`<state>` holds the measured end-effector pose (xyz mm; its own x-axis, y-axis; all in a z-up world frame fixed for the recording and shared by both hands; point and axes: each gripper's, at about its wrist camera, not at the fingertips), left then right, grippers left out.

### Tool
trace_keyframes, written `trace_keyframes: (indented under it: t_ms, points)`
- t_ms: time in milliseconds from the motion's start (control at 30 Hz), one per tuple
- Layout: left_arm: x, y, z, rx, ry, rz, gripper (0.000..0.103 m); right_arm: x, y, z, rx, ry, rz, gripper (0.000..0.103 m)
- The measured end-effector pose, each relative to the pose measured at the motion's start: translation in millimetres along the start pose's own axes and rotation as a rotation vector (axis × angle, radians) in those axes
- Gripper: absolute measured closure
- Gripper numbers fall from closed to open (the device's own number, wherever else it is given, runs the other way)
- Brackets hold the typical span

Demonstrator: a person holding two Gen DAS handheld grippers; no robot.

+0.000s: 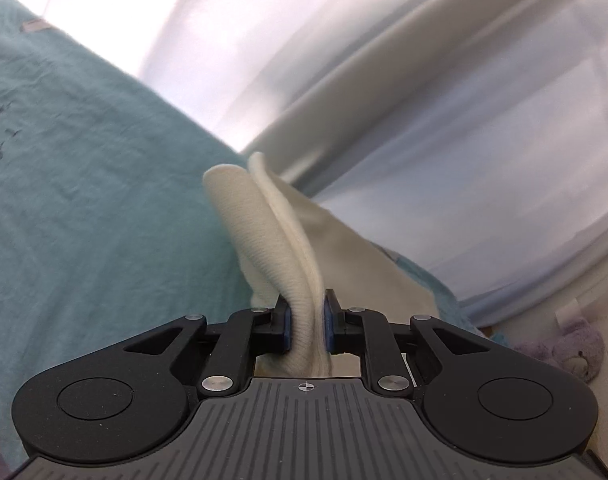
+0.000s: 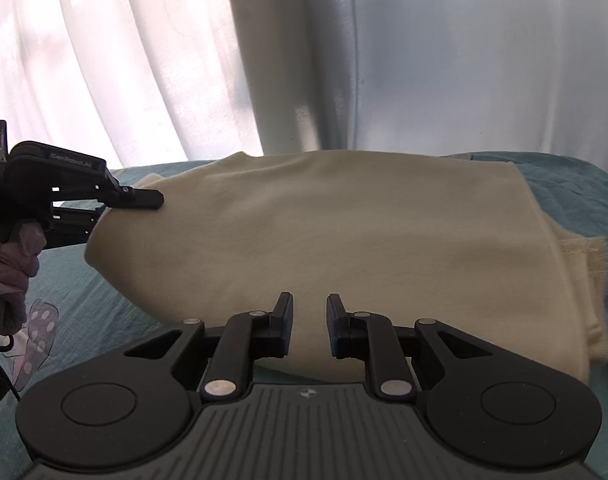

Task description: Fold small clothes

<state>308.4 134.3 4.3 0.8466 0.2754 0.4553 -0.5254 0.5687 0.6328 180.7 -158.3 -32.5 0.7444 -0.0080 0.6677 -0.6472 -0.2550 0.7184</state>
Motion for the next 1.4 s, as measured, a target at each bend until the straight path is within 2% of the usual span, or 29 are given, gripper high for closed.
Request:
trace_keyframes:
  t_ms: [167,300,400,433,467,533,633,700,733,800,833,867,933,1033,1100,1200,1267,1333,1400]
  points:
    - [-13.2,-25.4,71.7,-0.049,-0.169,-0.030,0.086,-1.0,19.8,29.4,-0.038,-0.095,0.046,0.086]
    - [-40.6,-78.3,104.1,0.008,-0.235,-0.118,0.086,-5.2,29.5,48.8,-0.065,-0.151,0.061,0.086]
    - [-63.7,-112.4,108.7,0.078,-0.246,-0.172,0.085,-9.1,33.1,63.6,-0.077,-0.191,0.055,0.086]
    - [-70.9,-116.5,108.6,0.076,-0.251,-0.170,0.084,-11.0,34.6,67.9,-0.078,-0.199,0.053,0.086]
    - [-76.4,-117.5,110.9,0.077,-0.267,-0.152,0.080,-13.3,35.7,72.2,-0.083,-0.207,0.049,0.086]
    - [-80.0,-113.6,119.3,0.094,-0.306,-0.147,0.078,-15.8,36.3,78.9,-0.080,-0.216,0.036,0.086]
    - [-77.3,-84.0,122.5,0.039,-0.311,-0.128,0.073,-15.8,31.0,84.1,-0.062,-0.231,0.008,0.085]
    - [-76.1,-59.4,120.6,0.055,-0.327,-0.071,0.053,-14.0,29.7,89.2,-0.045,-0.243,0.006,0.084]
    - [-76.0,-51.3,118.2,0.080,-0.334,-0.042,0.051,-13.8,30.1,90.2,-0.036,-0.251,0.006,0.082]
    - [-75.5,-44.3,115.0,0.171,-0.345,0.008,0.051,-10.2,28.1,96.2,0.000,-0.274,0.006,0.077]
    - [-74.9,-43.9,110.3,0.207,-0.341,0.013,0.051,-7.4,27.4,97.3,0.032,-0.285,0.006,0.071]
    - [-75.5,-46.7,105.3,0.236,-0.333,0.003,0.051,-3.8,25.3,98.2,0.061,-0.295,-0.001,0.064]
    - [-77.6,-56.5,94.5,0.258,-0.300,-0.046,0.051,3.0,20.2,98.6,0.131,-0.326,-0.015,0.059]
    - [-87.9,-64.5,94.7,0.305,-0.328,-0.033,0.050,11.7,7.2,96.9,0.208,-0.363,-0.048,0.059]
    - [-94.9,-68.2,101.8,0.326,-0.360,-0.023,0.038,16.7,-3.7,94.6,0.227,-0.360,-0.074,0.058]
    - [-103.2,-74.9,106.2,0.367,-0.406,-0.007,0.034,24.3,-19.6,93.9,0.285,-0.381,-0.111,0.055]
    - [-105.1,-75.6,104.0,0.371,-0.402,0.000,0.033,28.8,-31.5,95.9,0.327,-0.408,-0.150,0.052]
    - [-101.7,-73.8,96.2,0.347,-0.352,-0.012,0.029,33.0,-37.1,101.2,0.372,-0.451,-0.178,0.050]
    - [-97.3,-74.5,86.3,0.317,-0.280,-0.043,0.026,33.5,-37.9,111.2,0.436,-0.514,-0.164,0.038]
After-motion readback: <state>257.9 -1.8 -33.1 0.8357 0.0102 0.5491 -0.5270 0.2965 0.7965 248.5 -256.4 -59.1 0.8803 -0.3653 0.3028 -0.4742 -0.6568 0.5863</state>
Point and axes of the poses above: each gripper's, at about its wrist camera, not at the fingertips, and y roughly against the way its jaws point, z to its right, x to its top, and after that the axes turned 8 degrees about -z, right-handed
